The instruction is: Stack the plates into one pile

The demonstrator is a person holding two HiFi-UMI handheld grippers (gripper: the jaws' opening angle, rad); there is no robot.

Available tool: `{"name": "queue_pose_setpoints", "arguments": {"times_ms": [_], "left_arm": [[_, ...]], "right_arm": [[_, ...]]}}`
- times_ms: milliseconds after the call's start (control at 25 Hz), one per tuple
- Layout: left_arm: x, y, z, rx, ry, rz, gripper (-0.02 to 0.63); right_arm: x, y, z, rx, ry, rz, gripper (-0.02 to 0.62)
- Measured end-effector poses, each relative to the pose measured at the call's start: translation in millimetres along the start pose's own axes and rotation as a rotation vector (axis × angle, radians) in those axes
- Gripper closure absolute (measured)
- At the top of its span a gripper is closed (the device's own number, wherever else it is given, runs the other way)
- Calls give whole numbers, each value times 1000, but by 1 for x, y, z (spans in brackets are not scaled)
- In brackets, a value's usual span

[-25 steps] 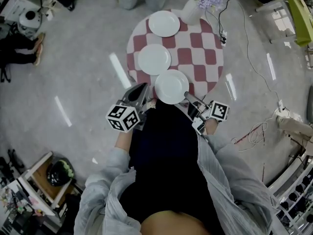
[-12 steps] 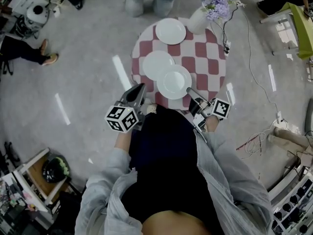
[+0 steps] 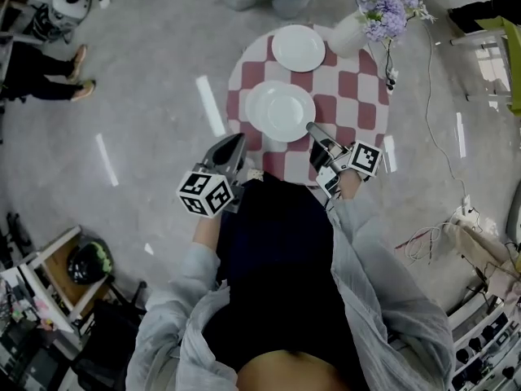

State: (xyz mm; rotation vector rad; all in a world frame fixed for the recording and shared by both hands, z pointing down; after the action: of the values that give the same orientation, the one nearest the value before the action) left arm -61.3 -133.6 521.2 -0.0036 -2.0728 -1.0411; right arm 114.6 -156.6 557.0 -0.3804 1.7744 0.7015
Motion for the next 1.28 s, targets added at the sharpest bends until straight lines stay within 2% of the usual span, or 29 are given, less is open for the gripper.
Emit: {"name": "queue_pose_setpoints", "arguments": {"times_ms": [400,600,880,920,1040,1120,1240,1280], "left_arm": [[18,0,6,-8,-67,36,595],[23,3,6,0,-80,54,595],[12,5,1,18,-34,50,595],[11,6,1,24,-31,48,595],[12,9,4,34,-30,47,595],[13,11,6,39,-33,48,595],[13,12,9,43,-31,43,595],[13,12,10,43,-27,40,595]], "right_arm": [[-19,2,-32,64,17,-40,578],[-34,4,-35,62,141,-16,583],[-39,6,-37,59,313,42,575],[-39,7,-38,63,326,48,561],[-37,8,-43,76,336,59,441],[-34,9,-45,78,338,64,408],[-30,12,-49,84,336,65,300],[-29,12,-51,86,336,65,288]]}}
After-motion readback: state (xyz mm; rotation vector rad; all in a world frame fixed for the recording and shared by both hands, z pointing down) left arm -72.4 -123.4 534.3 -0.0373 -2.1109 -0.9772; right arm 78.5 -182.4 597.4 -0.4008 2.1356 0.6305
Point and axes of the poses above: the fingertips, and each gripper's own axes: z backward along the fingers, x to its left, y out of its underside, the point moved 1 cm from there along z, backward along the fingers, and after that the axes turned 7 degrees about z, right-handed, at the moved point
